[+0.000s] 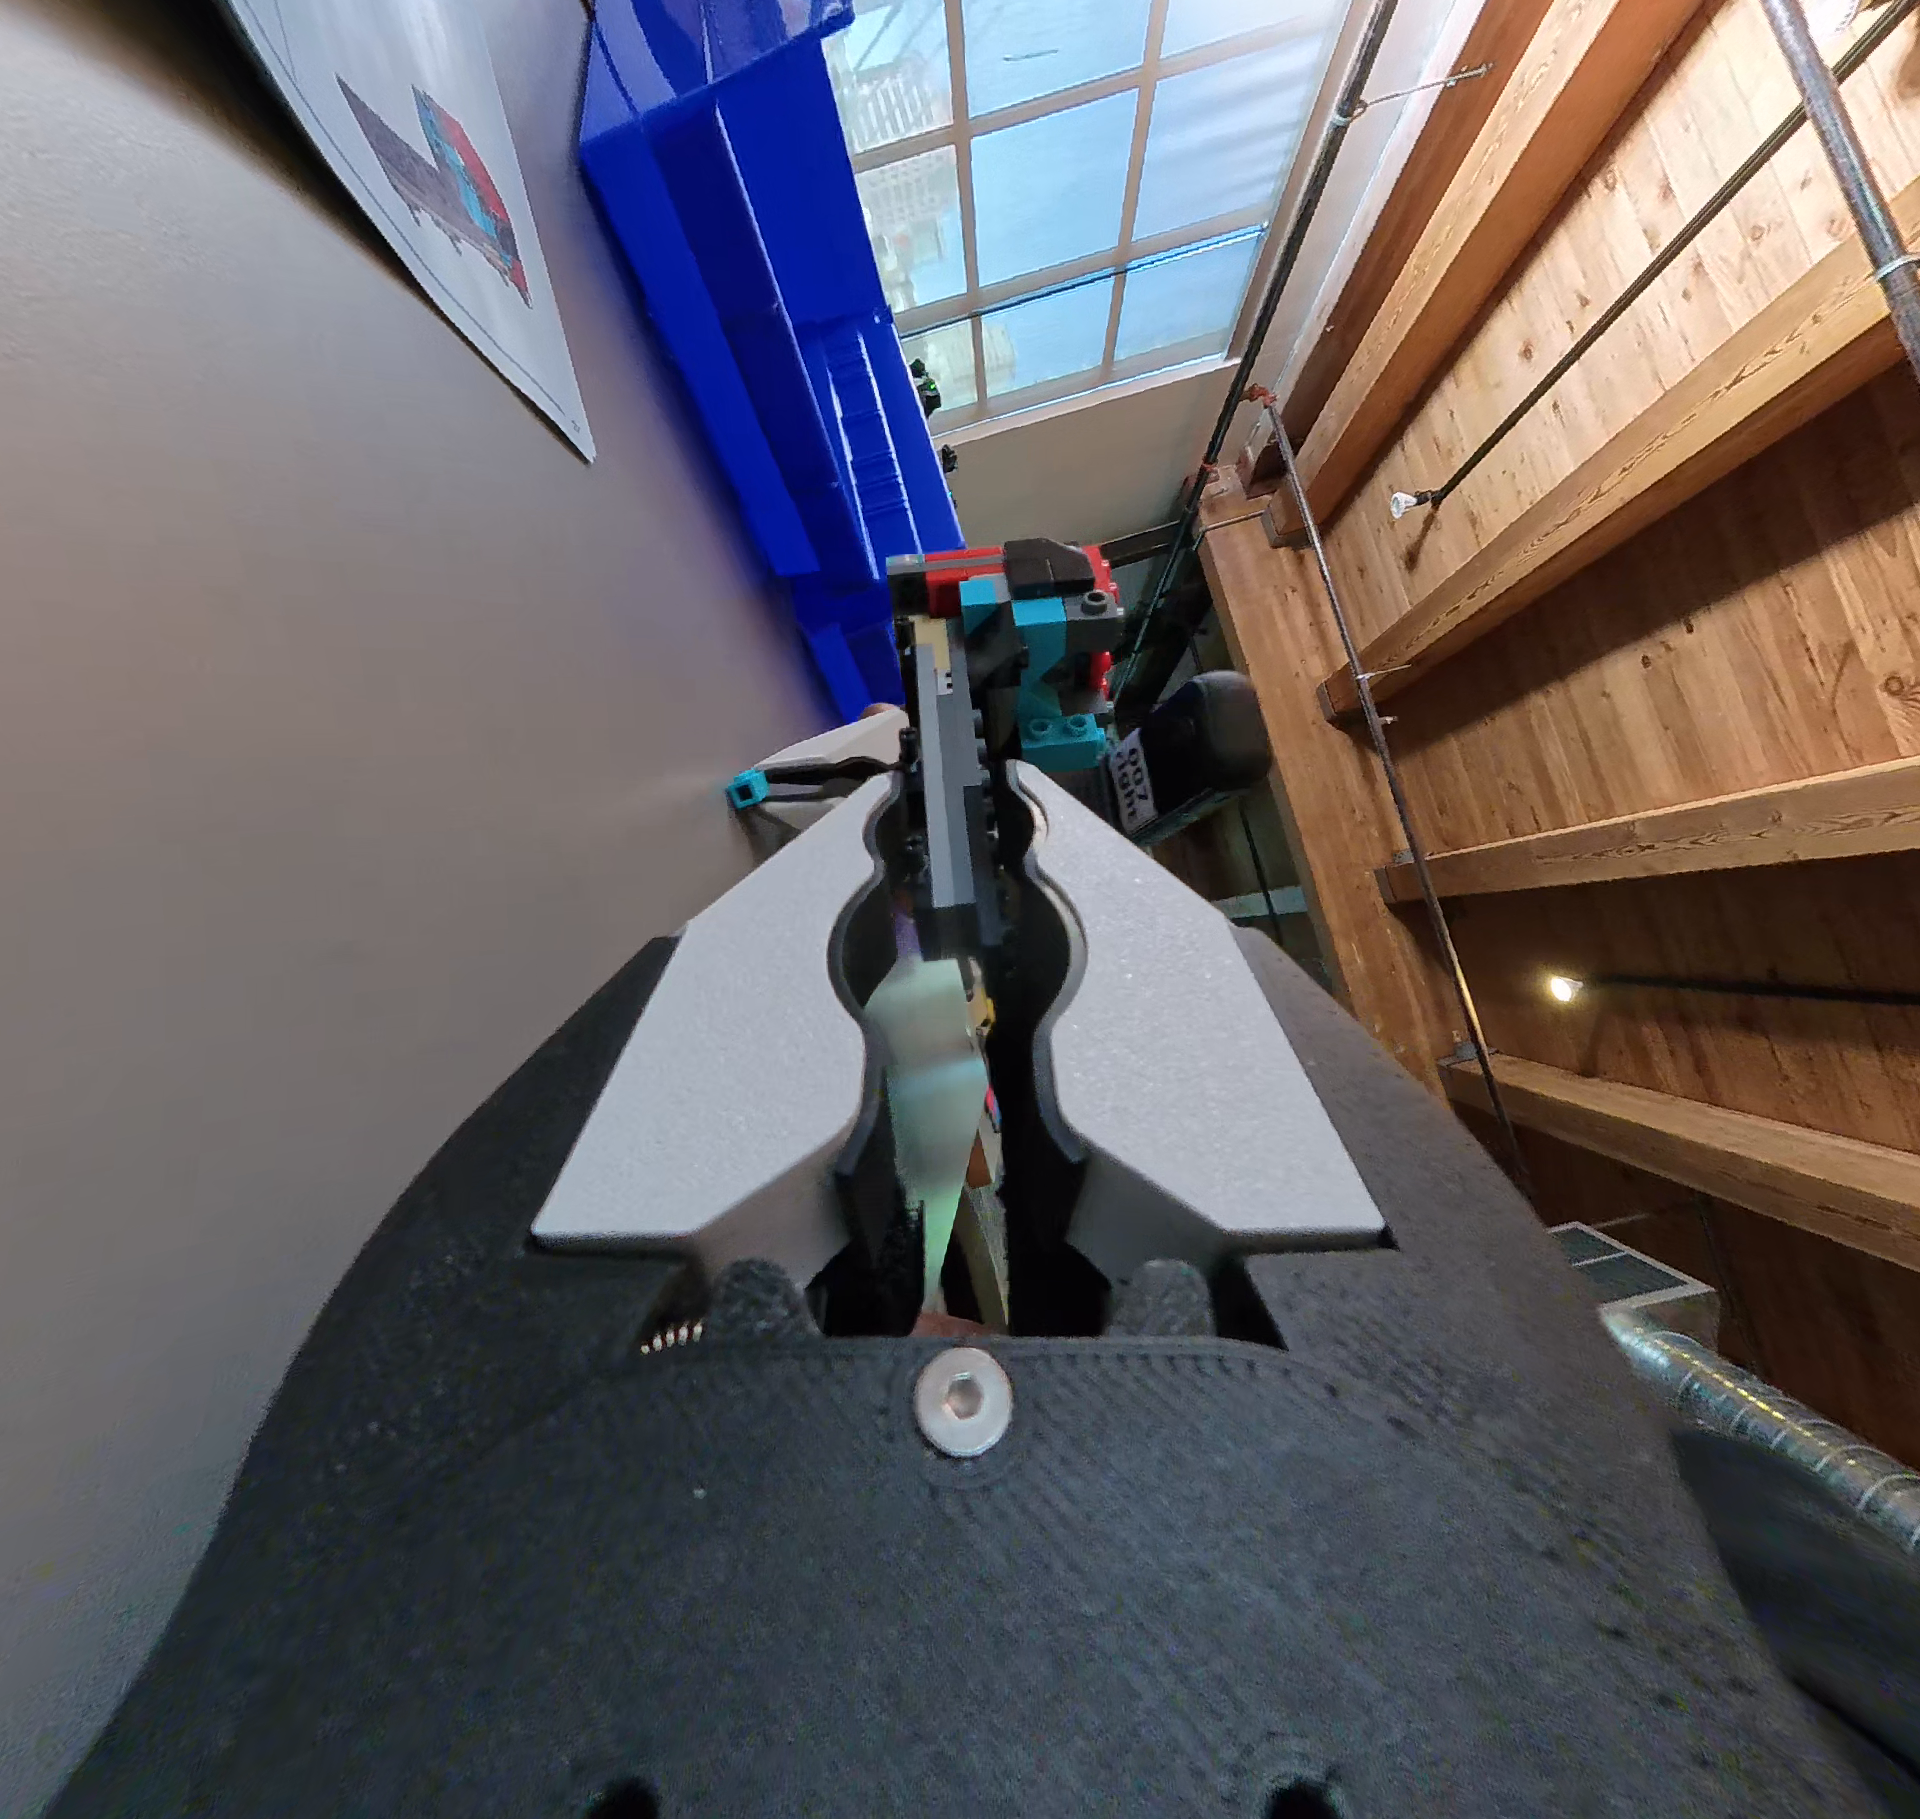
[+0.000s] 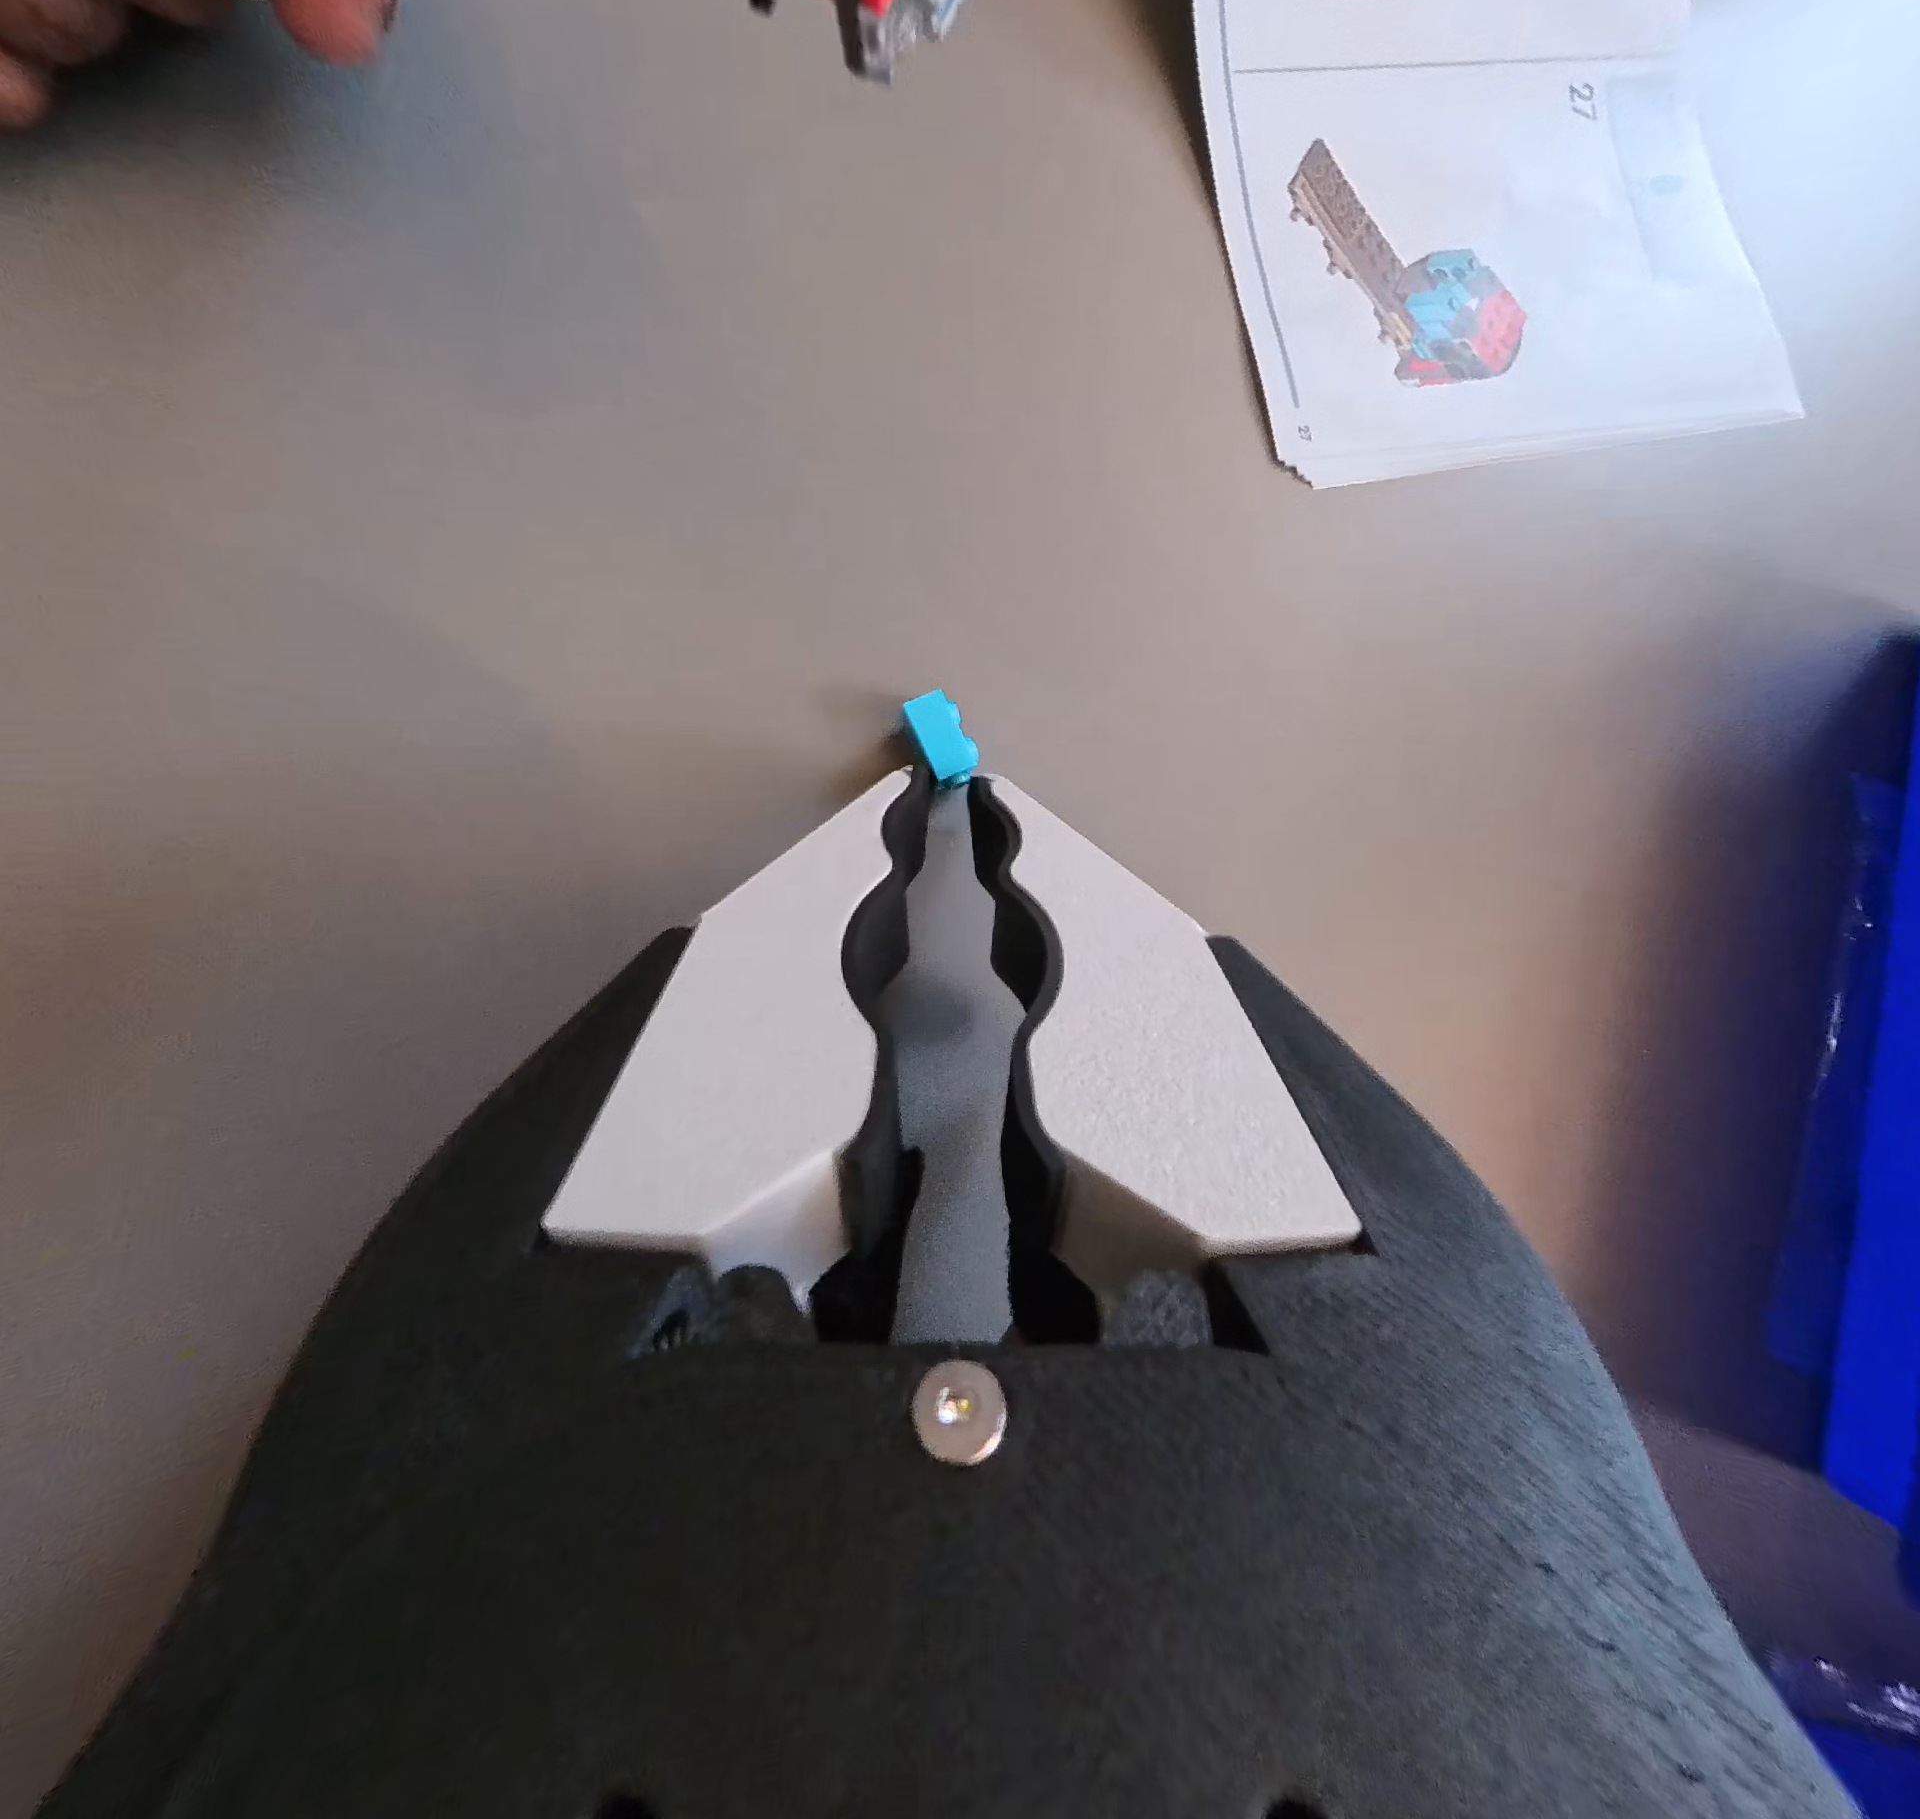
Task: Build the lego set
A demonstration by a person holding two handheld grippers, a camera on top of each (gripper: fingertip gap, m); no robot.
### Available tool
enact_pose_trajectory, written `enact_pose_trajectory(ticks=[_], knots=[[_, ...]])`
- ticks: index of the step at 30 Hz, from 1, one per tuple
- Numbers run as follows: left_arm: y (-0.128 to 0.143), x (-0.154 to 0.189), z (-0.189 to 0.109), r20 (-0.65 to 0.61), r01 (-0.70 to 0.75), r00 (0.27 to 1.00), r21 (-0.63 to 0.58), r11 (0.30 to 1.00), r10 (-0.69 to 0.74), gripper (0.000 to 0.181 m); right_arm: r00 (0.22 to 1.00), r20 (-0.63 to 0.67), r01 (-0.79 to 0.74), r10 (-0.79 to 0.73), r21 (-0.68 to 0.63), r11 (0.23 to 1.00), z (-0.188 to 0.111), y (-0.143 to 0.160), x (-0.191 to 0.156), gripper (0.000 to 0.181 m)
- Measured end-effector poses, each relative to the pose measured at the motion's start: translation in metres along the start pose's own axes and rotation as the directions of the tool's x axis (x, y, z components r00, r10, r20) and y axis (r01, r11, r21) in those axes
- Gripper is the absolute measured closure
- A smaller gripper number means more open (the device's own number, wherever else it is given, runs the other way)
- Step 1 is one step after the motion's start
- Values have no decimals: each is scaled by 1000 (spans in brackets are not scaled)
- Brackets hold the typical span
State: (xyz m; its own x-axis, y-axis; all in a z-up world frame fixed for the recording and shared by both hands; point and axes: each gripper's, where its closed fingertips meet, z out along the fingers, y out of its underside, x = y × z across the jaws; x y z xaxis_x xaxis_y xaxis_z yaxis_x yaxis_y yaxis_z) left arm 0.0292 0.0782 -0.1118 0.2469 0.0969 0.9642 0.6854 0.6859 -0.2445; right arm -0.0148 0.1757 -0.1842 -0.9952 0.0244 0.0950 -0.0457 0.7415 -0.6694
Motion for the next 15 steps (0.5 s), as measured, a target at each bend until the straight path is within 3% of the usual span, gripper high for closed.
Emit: enact_pose_trajectory(ticks=[6, 9, 12, 15], knots=[[2, -2, 1, 19, -7, 1000, -8, 1000, 7, 166, 996, -90, -28, 16, -135, 990, -11, -2, 4, 173], [2, -2, 1, 20, -7, 1000, -6, 1000, 8, 165, 987, -144, 24, -64, -265, 964, -20, 1, 9, 173], [2, -2, 1, 21, -10, 1000, -7, 1000, 10, 165, 960, -172, 130, -222, -427, 895, -33, 4, 20, 173], [2, -2, 1, 21, -11, 1000, -5, 1000, 11, 165, 905, -124, 258, -408, -602, 756, -47, 15, 31, 173]])
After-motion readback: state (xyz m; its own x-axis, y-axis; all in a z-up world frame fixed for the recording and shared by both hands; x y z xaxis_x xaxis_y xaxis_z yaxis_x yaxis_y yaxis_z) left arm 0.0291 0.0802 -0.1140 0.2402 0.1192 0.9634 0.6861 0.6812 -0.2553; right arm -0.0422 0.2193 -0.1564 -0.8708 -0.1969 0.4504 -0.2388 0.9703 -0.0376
